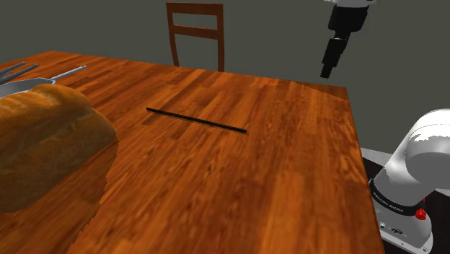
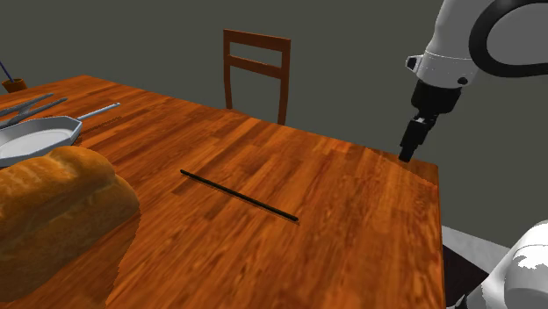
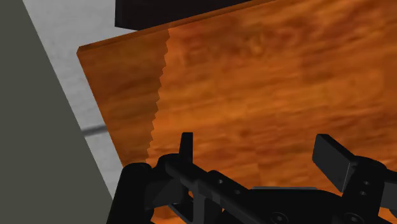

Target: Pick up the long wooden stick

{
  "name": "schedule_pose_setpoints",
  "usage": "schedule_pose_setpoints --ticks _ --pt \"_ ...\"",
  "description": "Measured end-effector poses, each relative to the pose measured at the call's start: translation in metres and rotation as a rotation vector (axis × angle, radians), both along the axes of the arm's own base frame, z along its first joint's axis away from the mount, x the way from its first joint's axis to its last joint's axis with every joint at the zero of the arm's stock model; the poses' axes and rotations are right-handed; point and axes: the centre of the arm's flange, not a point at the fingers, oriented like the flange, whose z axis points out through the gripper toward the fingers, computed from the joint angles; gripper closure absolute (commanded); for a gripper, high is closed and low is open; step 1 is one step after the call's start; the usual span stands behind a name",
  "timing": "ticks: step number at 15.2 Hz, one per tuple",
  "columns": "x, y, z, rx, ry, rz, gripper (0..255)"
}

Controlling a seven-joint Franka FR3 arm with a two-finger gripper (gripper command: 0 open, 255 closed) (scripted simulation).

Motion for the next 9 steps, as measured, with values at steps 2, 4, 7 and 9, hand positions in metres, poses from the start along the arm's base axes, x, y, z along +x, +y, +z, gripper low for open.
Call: schedule_pose_setpoints --ticks 2,4,7,9 --pt "0.004 0.005 0.0 -0.002 0.003 0.006 0" --pt "0.014 0.026 -0.006 -0.008 0.012 0.027 0" --pt "0.03 0.061 -0.009 -0.019 0.029 0.065 0" --pt "0.042 0.087 -0.012 -0.026 0.041 0.091 0"
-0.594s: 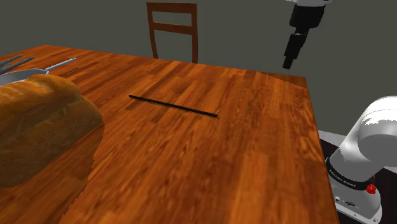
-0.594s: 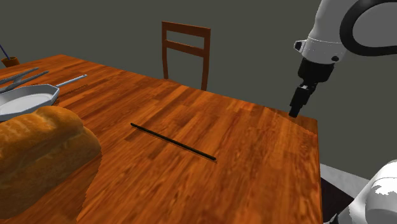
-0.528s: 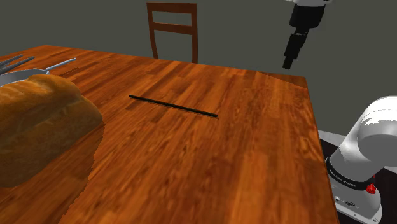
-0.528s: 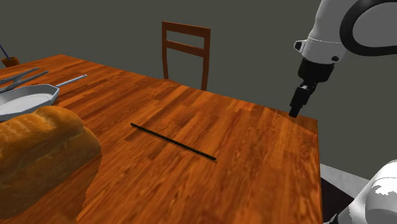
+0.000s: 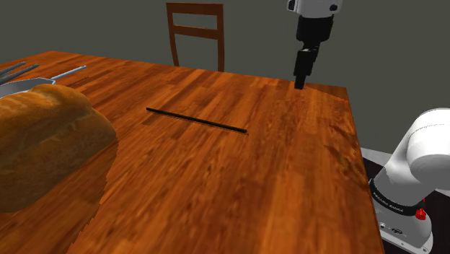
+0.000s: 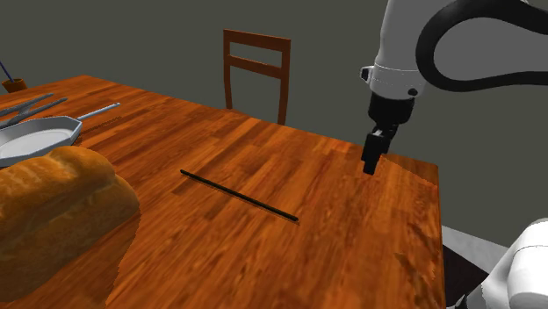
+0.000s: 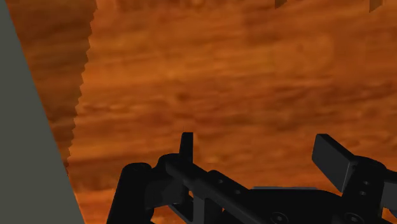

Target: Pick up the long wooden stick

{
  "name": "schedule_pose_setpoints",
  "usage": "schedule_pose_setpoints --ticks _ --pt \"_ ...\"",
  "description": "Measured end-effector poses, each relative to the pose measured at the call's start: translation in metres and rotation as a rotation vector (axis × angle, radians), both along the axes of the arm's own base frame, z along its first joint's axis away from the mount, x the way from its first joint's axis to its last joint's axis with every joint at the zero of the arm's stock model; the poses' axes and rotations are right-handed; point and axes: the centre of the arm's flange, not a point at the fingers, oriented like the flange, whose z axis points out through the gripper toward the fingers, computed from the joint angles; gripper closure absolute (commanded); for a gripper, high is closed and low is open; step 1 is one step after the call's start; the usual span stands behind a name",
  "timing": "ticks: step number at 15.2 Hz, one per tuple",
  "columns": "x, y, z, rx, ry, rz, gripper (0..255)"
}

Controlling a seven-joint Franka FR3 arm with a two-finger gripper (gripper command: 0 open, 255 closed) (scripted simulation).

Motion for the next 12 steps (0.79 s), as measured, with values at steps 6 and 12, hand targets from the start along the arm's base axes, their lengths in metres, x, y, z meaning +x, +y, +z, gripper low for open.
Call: schedule_pose_setpoints --ticks 6,12 --pt "0.028 0.08 -0.018 -0.022 0.035 0.079 0" --pt "0.051 0.158 -0.033 -0.044 0.071 0.157 0"
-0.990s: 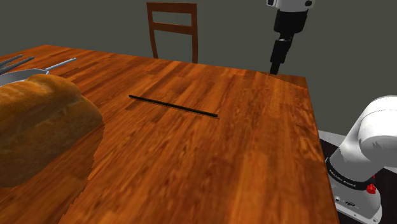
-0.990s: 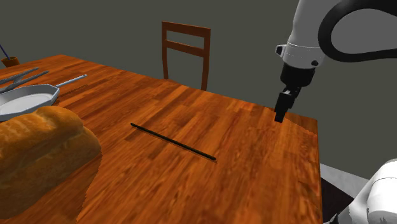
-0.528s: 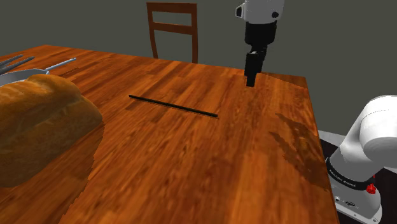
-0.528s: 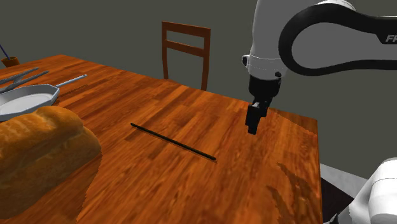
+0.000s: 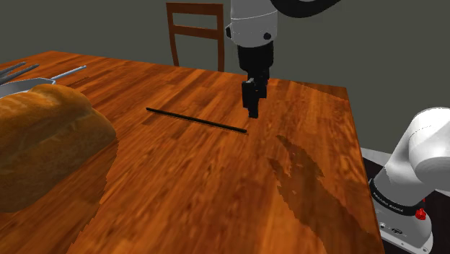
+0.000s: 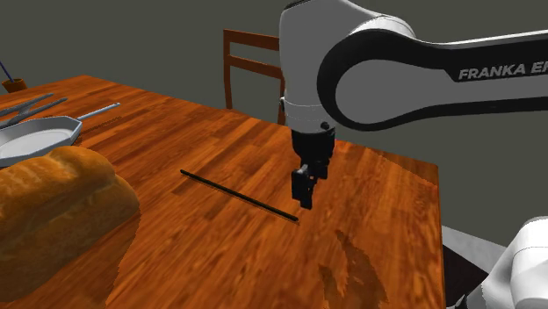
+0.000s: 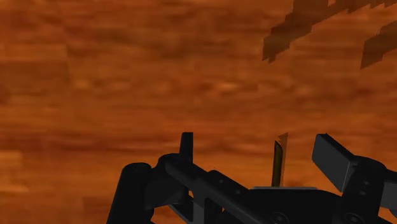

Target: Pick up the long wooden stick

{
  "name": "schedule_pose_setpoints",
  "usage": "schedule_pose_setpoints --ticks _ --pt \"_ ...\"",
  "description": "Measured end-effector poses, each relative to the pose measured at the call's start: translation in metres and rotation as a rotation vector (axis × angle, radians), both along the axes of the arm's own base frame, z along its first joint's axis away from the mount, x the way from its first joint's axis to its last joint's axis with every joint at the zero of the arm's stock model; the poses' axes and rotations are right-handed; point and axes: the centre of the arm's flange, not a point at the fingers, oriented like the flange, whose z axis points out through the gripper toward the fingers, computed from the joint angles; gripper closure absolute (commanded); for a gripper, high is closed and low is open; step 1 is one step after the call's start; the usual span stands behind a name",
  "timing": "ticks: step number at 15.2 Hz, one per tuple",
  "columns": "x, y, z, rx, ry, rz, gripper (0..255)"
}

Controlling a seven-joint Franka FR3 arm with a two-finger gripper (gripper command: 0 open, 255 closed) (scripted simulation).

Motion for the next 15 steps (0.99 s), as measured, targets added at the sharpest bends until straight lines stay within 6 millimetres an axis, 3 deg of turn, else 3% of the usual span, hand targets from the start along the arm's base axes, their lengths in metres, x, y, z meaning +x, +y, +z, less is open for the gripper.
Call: schedule_pose_setpoints --ticks 4,11,12,15 --pt "0.007 0.041 -0.014 -0.011 0.018 0.04 0" --pt "0.007 0.046 -0.048 -0.012 0.021 0.045 0" --pt "0.007 0.045 -0.05 -0.012 0.021 0.045 255" --pt "0.007 0.045 -0.052 -0.012 0.02 0.045 255"
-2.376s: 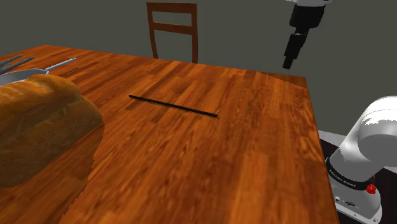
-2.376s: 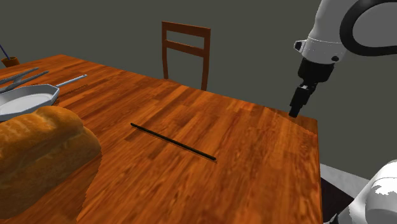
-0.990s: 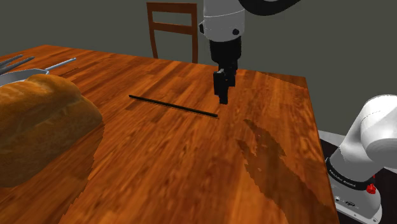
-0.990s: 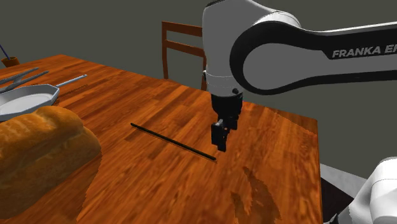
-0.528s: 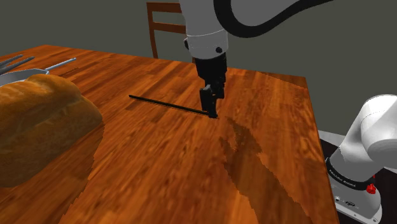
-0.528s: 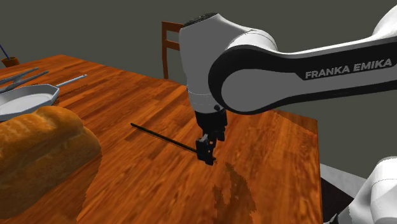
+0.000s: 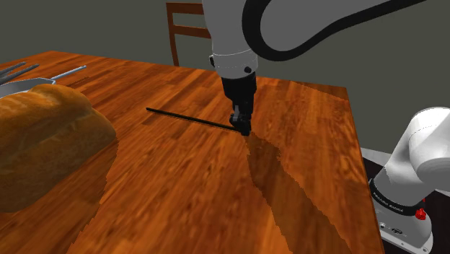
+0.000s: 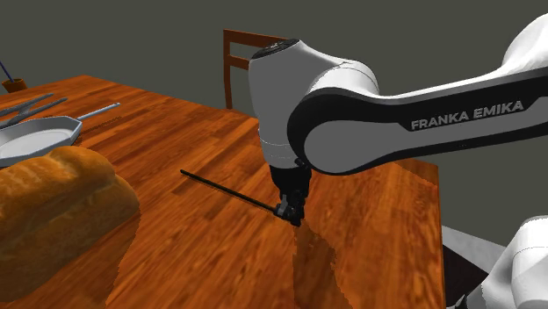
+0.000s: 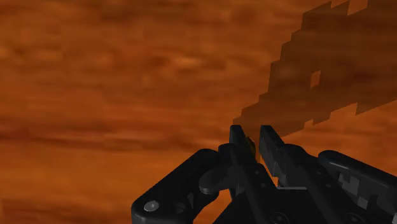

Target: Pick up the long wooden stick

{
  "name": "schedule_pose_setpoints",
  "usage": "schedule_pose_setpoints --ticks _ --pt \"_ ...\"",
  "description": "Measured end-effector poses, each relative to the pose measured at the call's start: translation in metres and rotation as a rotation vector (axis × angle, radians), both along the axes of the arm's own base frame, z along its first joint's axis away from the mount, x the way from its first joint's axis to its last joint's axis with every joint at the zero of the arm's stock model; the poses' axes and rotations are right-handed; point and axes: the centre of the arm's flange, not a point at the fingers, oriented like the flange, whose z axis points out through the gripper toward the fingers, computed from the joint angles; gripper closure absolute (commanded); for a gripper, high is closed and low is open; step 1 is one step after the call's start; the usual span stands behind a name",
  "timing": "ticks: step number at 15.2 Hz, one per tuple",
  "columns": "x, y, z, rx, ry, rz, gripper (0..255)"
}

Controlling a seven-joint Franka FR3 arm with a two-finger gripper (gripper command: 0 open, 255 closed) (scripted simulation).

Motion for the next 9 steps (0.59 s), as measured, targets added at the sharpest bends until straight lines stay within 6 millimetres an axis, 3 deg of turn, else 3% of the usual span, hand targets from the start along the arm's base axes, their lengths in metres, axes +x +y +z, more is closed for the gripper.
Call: schedule_pose_setpoints --ticks 9 --pt "0.0005 0.001 0.007 0.0 0.0 0.0 255"
